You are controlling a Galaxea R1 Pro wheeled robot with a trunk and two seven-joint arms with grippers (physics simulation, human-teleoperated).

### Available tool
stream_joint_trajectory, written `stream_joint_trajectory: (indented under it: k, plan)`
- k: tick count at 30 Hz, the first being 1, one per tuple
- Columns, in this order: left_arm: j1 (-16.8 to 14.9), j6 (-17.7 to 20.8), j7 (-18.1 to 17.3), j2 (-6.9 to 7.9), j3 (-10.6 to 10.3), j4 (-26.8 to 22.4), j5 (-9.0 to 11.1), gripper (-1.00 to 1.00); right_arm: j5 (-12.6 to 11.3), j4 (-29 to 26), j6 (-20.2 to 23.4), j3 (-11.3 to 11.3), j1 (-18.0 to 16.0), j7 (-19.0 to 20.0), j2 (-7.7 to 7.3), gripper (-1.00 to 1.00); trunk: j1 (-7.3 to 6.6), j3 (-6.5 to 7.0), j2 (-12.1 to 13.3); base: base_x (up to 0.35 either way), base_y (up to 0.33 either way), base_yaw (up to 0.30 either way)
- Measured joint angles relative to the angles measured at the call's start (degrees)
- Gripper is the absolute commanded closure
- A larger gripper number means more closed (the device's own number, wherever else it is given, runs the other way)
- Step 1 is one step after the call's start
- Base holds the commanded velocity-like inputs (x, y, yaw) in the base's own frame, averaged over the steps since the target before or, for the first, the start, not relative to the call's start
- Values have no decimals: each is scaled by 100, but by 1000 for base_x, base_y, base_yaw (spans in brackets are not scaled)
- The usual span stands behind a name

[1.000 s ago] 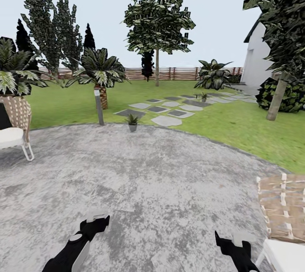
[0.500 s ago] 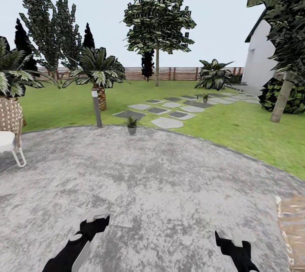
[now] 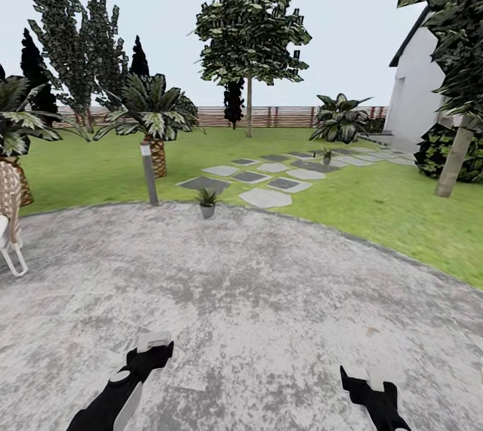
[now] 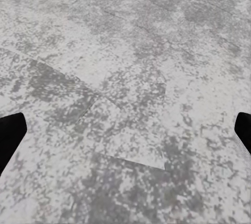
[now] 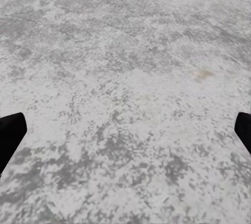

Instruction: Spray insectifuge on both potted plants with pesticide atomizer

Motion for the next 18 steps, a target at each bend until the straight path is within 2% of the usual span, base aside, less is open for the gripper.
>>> stream_joint_trajectory:
  k: [18]
  plan:
    - [0,0,1,-2,-2,0,0,-100,-23,-7,2,-1,0,5,0,-100,0,0,0,332,-22,0]
